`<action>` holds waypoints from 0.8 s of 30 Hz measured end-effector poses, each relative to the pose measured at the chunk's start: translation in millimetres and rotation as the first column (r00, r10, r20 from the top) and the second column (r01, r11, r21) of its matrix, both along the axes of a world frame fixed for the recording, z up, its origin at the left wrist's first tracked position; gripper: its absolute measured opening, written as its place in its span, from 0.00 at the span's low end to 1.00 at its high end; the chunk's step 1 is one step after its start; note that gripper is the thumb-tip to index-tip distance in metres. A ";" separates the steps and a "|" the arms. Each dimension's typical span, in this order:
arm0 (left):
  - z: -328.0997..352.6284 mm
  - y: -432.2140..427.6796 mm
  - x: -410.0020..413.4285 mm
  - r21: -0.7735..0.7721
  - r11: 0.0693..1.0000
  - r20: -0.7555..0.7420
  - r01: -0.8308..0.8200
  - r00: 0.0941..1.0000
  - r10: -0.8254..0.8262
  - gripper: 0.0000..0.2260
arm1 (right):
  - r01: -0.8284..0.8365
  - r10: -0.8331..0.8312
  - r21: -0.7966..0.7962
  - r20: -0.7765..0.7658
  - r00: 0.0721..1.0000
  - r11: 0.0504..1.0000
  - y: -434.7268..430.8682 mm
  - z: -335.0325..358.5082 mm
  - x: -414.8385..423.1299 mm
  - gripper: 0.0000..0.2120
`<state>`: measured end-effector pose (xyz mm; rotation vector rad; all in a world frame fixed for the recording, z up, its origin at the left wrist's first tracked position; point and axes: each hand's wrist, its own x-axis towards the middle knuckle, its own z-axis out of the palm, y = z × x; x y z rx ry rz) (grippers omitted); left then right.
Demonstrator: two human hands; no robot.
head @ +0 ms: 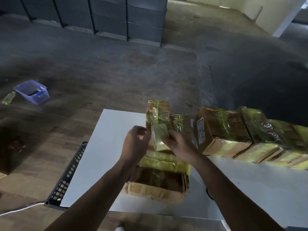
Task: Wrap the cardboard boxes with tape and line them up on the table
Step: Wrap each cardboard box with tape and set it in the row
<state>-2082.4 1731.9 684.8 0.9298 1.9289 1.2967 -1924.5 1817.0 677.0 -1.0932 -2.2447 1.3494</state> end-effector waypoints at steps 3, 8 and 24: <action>5.6 2.0 -18.9 0.128 0.952 -0.198 0.280 0.947 -0.252 0.20 | -0.203 0.207 -0.072 0.055 0.977 0.977 3.5 12.9 12.7 0.06; 19.0 8.2 -29.1 -0.322 0.665 -0.196 0.674 0.640 -0.743 0.20 | -0.244 0.254 -0.116 0.078 0.964 0.963 -3.9 22.5 11.2 0.13; 34.2 3.7 -22.1 -0.108 0.802 -0.388 0.588 0.717 -0.578 0.03 | -0.044 0.028 -0.148 -0.108 0.994 0.988 -7.8 44.3 -0.1 0.07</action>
